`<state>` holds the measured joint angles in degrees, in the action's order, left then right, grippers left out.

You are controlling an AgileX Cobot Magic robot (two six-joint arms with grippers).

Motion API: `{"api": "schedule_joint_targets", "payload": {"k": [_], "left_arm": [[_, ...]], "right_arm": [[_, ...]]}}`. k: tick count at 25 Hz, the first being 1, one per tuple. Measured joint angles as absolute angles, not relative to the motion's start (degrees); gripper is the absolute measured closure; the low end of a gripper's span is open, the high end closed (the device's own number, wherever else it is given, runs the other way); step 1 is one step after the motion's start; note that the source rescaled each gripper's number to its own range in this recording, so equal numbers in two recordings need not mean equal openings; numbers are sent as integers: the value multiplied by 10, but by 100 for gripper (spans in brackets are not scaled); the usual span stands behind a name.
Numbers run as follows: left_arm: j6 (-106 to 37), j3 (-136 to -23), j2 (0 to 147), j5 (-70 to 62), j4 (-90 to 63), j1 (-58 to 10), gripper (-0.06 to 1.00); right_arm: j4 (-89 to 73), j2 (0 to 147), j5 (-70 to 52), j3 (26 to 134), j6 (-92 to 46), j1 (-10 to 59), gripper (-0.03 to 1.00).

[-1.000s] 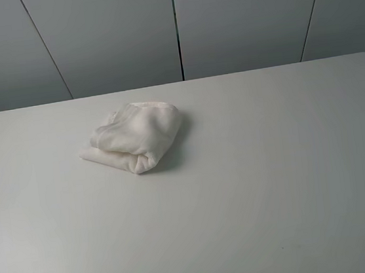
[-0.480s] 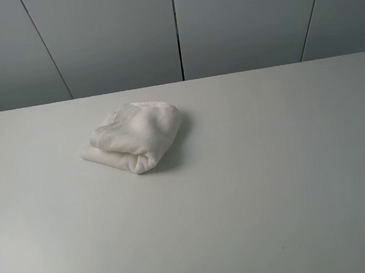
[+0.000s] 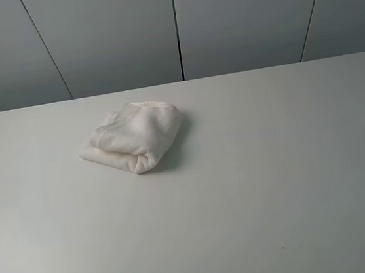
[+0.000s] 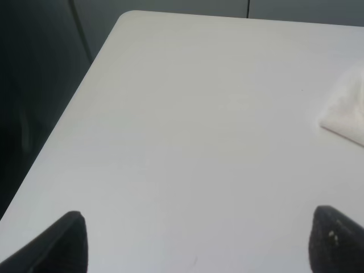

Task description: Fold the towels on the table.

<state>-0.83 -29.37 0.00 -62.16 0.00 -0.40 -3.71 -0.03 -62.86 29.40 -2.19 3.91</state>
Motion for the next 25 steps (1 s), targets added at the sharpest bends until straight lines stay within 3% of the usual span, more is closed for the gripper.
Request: {"api": "schedule_joint_targets", "payload": {"k": [25], "left_arm": [[-8, -294, 0, -622, 0, -4, -6]], "right_arm": [[-38, 0, -629, 294, -22, 39, -3]]}}
